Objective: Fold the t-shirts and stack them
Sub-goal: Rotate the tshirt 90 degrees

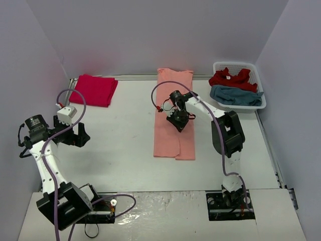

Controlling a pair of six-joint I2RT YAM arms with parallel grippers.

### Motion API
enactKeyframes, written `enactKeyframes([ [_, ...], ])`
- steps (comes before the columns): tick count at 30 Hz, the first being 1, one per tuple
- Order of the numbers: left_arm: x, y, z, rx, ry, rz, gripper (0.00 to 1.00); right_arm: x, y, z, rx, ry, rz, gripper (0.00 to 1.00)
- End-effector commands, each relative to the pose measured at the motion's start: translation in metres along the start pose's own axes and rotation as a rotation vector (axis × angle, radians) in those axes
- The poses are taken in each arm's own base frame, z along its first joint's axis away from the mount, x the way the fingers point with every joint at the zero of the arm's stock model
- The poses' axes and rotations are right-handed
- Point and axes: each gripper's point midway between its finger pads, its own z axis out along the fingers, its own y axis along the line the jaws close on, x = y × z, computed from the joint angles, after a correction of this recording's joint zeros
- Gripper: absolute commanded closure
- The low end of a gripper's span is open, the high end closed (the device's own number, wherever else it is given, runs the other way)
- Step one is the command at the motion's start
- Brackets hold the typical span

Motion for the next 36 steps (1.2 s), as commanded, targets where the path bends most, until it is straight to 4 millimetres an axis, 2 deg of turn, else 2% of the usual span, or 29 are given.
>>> enactKeyframes([
  [1, -0.034, -0.009, -0.019, 0.000, -0.069, 0.050, 0.06, -0.017, 0.010, -0.089, 0.043, -0.151, -0.030, 1.00],
  [2, -0.038, -0.010, -0.021, -0.002, -0.076, 0.051, 0.06, -0.017, 0.011, -0.098, 0.053, -0.166, -0.023, 0.88],
  [3, -0.046, -0.010, -0.024, -0.009, -0.088, 0.056, 0.06, -0.017, 0.012, -0.106, 0.066, -0.181, -0.019, 0.81],
  [4, -0.050, -0.012, -0.026, -0.009, -0.093, 0.059, 0.06, -0.016, 0.013, -0.114, 0.074, -0.196, -0.014, 0.79],
  [5, -0.054, -0.016, -0.025, 0.004, -0.093, 0.066, 0.06, -0.017, 0.018, -0.130, 0.089, -0.233, -0.020, 0.73],
  [6, -0.060, -0.019, -0.026, 0.009, -0.099, 0.072, 0.06, -0.012, 0.021, -0.132, 0.087, -0.239, -0.015, 0.64],
  [7, -0.062, -0.021, -0.025, 0.010, -0.088, 0.077, 0.06, -0.010, 0.025, -0.145, 0.096, -0.272, -0.017, 0.54],
  [9, -0.069, -0.038, -0.015, 0.056, -0.069, 0.113, 0.06, 0.001, 0.034, -0.142, 0.073, -0.272, -0.003, 0.43],
  [10, -0.070, -0.037, -0.012, 0.030, -0.049, 0.126, 0.06, 0.005, 0.037, -0.150, 0.083, -0.297, -0.004, 0.24],
  [11, -0.076, -0.039, -0.008, 0.022, -0.058, 0.148, 0.06, 0.010, 0.040, -0.150, 0.083, -0.298, -0.005, 0.16],
  [12, -0.080, -0.053, -0.001, 0.051, -0.056, 0.169, 0.06, 0.013, 0.039, -0.149, 0.093, -0.307, -0.008, 0.08],
  [13, -0.080, -0.055, 0.003, 0.049, -0.050, 0.180, 0.06, 0.026, 0.041, -0.145, 0.101, -0.297, 0.000, 0.00],
  [16, -0.090, -0.068, 0.013, 0.090, -0.064, 0.236, 0.06, 0.046, 0.038, -0.140, 0.119, -0.299, 0.033, 0.00],
  [20, -0.089, -0.080, 0.032, 0.162, 0.012, 0.275, 0.06, 0.060, 0.027, -0.144, 0.161, -0.335, 0.075, 0.00],
  [21, -0.090, -0.092, 0.038, 0.199, 0.025, 0.302, 0.06, 0.061, 0.025, -0.146, 0.170, -0.352, 0.084, 0.00],
  [22, -0.090, -0.096, 0.045, 0.213, 0.039, 0.311, 0.06, 0.065, 0.023, -0.149, 0.198, -0.370, 0.107, 0.00],
  [23, -0.089, -0.098, 0.049, 0.220, 0.040, 0.317, 0.06, 0.059, 0.013, -0.155, 0.245, -0.419, 0.128, 0.00],
  [24, -0.088, -0.115, 0.055, 0.270, 0.038, 0.355, 0.06, 0.063, 0.004, -0.166, 0.285, -0.461, 0.164, 0.00],
  [25, -0.093, -0.118, 0.059, 0.270, 0.003, 0.377, 0.06, 0.064, -0.001, -0.169, 0.299, -0.489, 0.182, 0.00],
  [26, -0.083, -0.122, 0.065, 0.289, 0.012, 0.368, 0.06, 0.065, -0.004, -0.168, 0.302, -0.523, 0.189, 0.00],
  [27, -0.081, -0.126, 0.067, 0.306, 0.001, 0.375, 0.06, 0.070, -0.010, -0.175, 0.330, -0.553, 0.208, 0.00],
  [29, -0.080, -0.127, 0.067, 0.301, -0.029, 0.397, 0.06, 0.076, -0.018, -0.173, 0.374, -0.581, 0.232, 0.00],
  [30, -0.069, -0.127, 0.070, 0.303, -0.014, 0.397, 0.06, 0.078, -0.019, -0.172, 0.386, -0.591, 0.239, 0.00],
  [31, -0.071, -0.126, 0.067, 0.288, -0.040, 0.417, 0.06, 0.078, -0.025, -0.179, 0.418, -0.631, 0.246, 0.00],
  [33, -0.062, -0.125, 0.067, 0.284, -0.040, 0.440, 0.06, 0.086, -0.026, -0.174, 0.440, -0.625, 0.271, 0.00],
  [36, -0.061, -0.124, 0.064, 0.260, -0.056, 0.438, 0.06, 0.095, -0.032, -0.183, 0.470, -0.650, 0.316, 0.00],
])
